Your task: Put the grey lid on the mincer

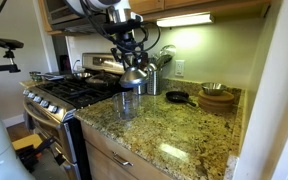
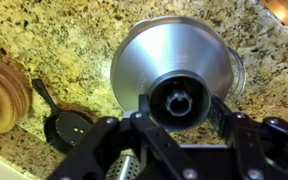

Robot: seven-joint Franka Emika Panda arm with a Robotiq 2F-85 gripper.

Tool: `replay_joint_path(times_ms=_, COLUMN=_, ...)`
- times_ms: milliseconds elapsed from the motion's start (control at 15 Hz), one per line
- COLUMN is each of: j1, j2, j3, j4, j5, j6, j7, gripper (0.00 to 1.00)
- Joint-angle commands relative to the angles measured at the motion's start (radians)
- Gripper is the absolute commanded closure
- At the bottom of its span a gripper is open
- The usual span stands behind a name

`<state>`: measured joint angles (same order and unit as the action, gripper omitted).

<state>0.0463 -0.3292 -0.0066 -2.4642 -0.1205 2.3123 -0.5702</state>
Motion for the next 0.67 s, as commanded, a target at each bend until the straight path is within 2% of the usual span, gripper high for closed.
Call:
replay_joint_path(times_ms=0, j1=0.044, j2=-0.011, j3=0.003, j4=-0.012, j5=0.002, j6=-0.022, j7=-0.005, gripper=0.65)
replay_joint_path(times_ms=600, j1=0.084, j2=0.090, j3=-0.009, j4=0.006, j5=0.074, j6=0.020, j7=-0.076, gripper=0.65)
